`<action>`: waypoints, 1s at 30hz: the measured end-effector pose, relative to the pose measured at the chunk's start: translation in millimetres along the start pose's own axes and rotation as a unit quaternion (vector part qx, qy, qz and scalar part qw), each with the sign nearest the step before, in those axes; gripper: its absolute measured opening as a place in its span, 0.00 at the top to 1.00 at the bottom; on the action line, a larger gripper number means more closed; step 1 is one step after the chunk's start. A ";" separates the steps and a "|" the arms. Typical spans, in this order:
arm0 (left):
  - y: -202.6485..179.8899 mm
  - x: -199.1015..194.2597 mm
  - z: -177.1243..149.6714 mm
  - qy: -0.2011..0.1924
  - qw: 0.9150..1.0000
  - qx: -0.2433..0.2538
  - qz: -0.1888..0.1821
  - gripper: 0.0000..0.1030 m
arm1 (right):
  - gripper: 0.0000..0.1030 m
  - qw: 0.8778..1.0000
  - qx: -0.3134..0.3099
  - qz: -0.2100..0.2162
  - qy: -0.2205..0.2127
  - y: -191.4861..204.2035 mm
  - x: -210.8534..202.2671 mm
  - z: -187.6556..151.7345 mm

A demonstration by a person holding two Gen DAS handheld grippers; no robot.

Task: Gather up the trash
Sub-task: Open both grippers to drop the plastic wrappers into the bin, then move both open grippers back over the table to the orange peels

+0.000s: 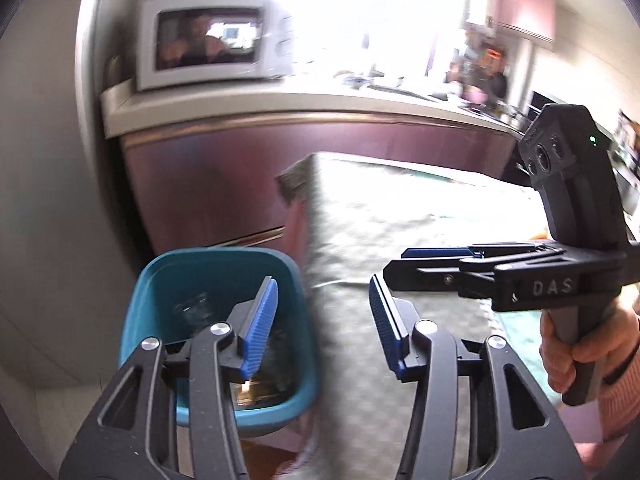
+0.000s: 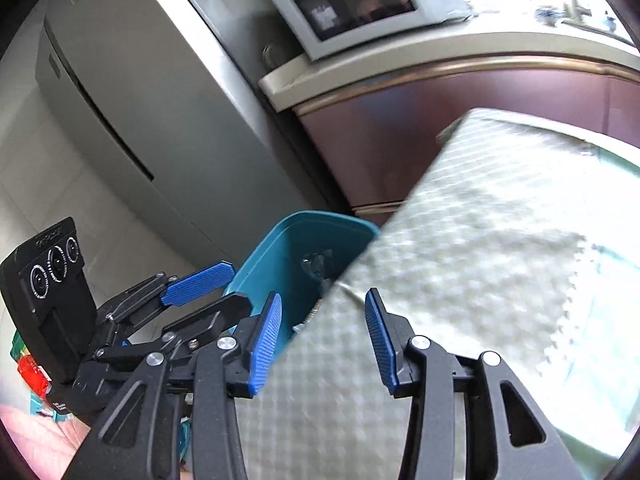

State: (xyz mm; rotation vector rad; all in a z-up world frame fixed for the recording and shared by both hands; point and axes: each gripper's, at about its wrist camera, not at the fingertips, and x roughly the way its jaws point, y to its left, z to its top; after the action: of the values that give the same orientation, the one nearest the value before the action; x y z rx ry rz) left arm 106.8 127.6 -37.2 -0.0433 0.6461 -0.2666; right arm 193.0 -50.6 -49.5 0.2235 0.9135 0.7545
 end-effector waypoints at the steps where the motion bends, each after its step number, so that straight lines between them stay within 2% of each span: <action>1: -11.0 -1.2 1.8 -0.001 1.000 0.008 -0.011 0.51 | 0.60 1.000 0.002 -0.006 -0.008 -3.6 -9.2 -2.7; 7: -65.5 -8.1 6.4 -0.002 0.998 0.039 -0.040 0.41 | 0.57 0.997 0.025 -0.056 -0.050 -32.7 -63.8 -28.5; 10: -90.8 -8.0 6.6 0.001 0.998 0.049 -0.050 0.37 | 0.52 0.994 0.042 -0.073 -0.066 -49.7 -92.2 -42.8; 16: -131.1 -5.0 3.5 0.006 0.995 0.077 -0.062 0.34 | 0.47 0.986 0.069 -0.117 -0.100 -83.5 -145.9 -68.0; 21: -156.3 1.7 0.1 0.013 0.993 0.095 -0.068 0.34 | 0.45 0.978 0.093 -0.144 -0.120 -111.2 -173.9 -80.8; 30: -190.3 19.7 -1.5 0.027 0.989 0.118 -0.080 0.34 | 0.45 0.968 0.119 -0.178 -0.129 -149.1 -195.0 -93.6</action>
State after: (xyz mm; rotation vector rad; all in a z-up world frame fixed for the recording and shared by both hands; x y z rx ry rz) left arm 76.8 -61.1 -26.7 0.1394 0.6622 -0.4992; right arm 119.6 -302.8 -54.3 0.3495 0.7662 0.2727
